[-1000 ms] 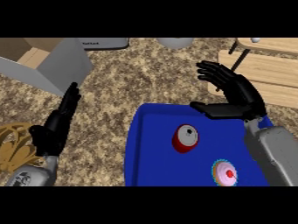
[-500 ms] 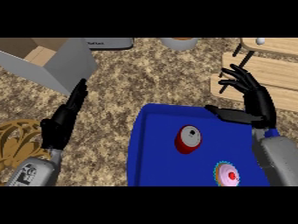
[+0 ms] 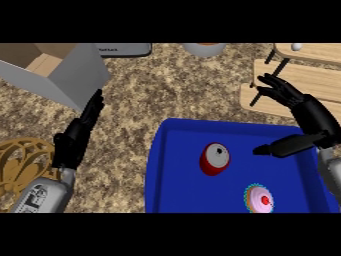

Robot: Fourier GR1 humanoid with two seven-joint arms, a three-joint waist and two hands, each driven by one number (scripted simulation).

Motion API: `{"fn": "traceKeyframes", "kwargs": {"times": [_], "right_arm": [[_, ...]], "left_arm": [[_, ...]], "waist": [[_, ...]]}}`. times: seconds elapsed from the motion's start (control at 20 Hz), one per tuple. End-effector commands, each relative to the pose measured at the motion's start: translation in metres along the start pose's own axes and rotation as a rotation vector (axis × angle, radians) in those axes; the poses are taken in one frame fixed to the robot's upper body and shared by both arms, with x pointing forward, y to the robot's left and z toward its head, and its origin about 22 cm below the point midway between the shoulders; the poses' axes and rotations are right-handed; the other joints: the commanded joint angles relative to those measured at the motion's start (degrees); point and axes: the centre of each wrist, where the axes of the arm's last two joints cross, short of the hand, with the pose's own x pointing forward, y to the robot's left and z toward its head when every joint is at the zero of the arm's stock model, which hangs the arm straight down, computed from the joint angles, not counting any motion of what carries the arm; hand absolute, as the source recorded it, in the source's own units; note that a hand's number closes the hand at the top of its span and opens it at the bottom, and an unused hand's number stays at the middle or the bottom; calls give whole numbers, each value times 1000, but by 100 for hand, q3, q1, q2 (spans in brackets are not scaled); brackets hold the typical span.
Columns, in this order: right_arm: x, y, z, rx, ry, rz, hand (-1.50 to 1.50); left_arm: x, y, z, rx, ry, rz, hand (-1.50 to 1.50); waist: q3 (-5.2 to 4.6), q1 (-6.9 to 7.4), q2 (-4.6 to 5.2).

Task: Pick the can from the tray and place it in the tiered shelf

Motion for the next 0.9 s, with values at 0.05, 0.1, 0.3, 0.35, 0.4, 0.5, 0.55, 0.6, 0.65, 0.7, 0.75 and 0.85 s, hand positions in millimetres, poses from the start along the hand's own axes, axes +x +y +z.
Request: {"fn": "traceKeyframes", "kwargs": {"times": [0.05,0.1,0.3,0.35,0.4,0.5,0.55,0.6,0.65,0.7,0.75,0.85], "right_arm": [[58,-2,-5,95,47,135,-150],[73,0,4,134,60,187,-150],[107,1,-7,252,118,371,-150],[106,10,-7,305,159,418,-150],[123,7,-18,328,164,467,-150],[132,18,-9,366,189,568,-150],[138,35,6,390,199,598,-150],[138,25,-4,370,217,646,-150],[143,42,0,371,227,658,-150],[159,30,-5,384,243,675,-150],[162,31,4,378,253,677,-150],[156,39,4,384,261,674,-150]], "left_arm": [[4,1,0,-1,8,5,0],[-9,-1,4,11,-1,-7,0],[3,-3,-2,-3,8,-2,0],[6,2,-2,1,5,6,0],[-7,-7,-1,-3,-2,-7,0],[6,-8,0,4,-24,-6,0],[-2,-8,-1,26,-9,-12,0],[-2,-3,-7,10,24,17,0],[4,4,-1,-5,2,8,0],[0,-19,-11,0,-3,5,0],[3,8,-1,9,-5,-7,0],[-4,-15,-5,-5,-1,2,0]], "waist": [[-8,6,-16],[-14,-61,-33],[-13,-9,-22],[-15,24,-22],[-20,53,3],[-14,46,-26],[-18,-60,-47],[-13,10,-2],[-11,40,-17],[-11,6,0],[-8,28,-12],[-5,28,5]]}}
